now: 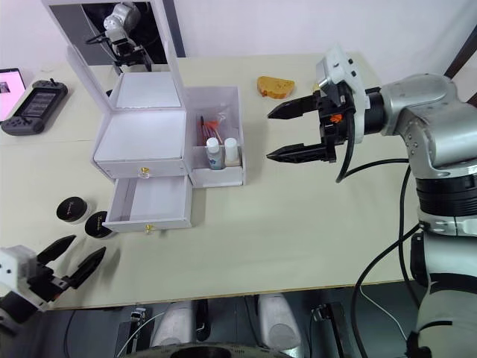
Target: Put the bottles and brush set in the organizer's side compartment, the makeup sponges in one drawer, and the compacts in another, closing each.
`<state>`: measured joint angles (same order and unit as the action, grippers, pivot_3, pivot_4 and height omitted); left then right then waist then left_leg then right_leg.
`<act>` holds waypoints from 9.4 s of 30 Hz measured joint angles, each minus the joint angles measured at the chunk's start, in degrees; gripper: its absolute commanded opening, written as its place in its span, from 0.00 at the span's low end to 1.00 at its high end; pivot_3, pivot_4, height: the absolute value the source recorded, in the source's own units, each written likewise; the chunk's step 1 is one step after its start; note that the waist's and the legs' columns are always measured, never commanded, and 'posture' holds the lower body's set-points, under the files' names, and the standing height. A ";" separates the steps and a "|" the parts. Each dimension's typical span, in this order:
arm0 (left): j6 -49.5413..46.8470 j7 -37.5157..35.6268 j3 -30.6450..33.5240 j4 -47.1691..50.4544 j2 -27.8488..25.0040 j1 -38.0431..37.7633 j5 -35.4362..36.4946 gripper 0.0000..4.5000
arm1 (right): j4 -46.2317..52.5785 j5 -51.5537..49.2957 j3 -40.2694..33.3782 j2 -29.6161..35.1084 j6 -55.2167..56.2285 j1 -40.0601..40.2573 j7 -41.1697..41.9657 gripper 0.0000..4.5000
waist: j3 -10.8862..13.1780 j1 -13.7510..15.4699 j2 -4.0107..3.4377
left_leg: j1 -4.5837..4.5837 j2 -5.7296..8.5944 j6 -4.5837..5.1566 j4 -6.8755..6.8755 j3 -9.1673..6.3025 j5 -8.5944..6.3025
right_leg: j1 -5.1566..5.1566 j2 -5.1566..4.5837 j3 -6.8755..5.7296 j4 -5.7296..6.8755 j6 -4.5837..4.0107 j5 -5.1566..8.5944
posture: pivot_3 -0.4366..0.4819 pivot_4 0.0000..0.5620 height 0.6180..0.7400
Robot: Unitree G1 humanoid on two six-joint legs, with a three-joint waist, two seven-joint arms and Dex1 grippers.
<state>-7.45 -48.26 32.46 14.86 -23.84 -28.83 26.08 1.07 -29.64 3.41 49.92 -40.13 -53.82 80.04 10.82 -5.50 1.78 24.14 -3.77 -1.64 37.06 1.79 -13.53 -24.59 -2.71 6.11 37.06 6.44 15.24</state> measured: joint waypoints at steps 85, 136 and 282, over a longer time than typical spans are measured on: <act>-16.76 -6.12 -17.59 -0.52 -24.23 29.26 5.45 0.60 | 14.93 -9.51 -9.61 6.06 -8.69 10.25 -12.76 1.00 | 0.03 0.13 -0.04 | 0.14 -0.04 0.02 0.00 -0.10 0.02 | -0.08 0.08 -0.07 0.06 0.07 0.00 | 0.48 0.27 1.00; -1.74 -7.97 25.20 -17.30 -8.82 -4.83 7.18 0.99 | -23.74 9.84 -4.44 -1.04 24.64 13.79 -7.13 1.00 | 0.02 -0.02 -0.01 | 0.03 -0.03 -0.01 0.01 -0.08 0.01 | -0.04 0.01 -0.08 0.01 0.01 0.00 | 0.48 0.27 1.00; -23.52 -1.43 -27.37 8.00 -21.38 38.78 2.10 0.99 | 19.45 -12.91 -5.67 2.62 -7.82 11.31 -15.78 1.00 | 0.04 1.79 -0.01 | 0.16 -0.03 -0.03 0.12 -0.28 0.08 | 0.02 0.16 -0.16 0.11 0.13 -0.04 | 0.48 0.27 1.00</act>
<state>-30.97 -49.69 5.10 22.86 -45.21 9.95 28.18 20.52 -42.56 -2.26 52.54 -47.95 -42.51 64.26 10.85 -3.71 1.77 24.30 -3.80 -1.67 37.18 1.51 -13.46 -24.57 -2.55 5.95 37.16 6.57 15.20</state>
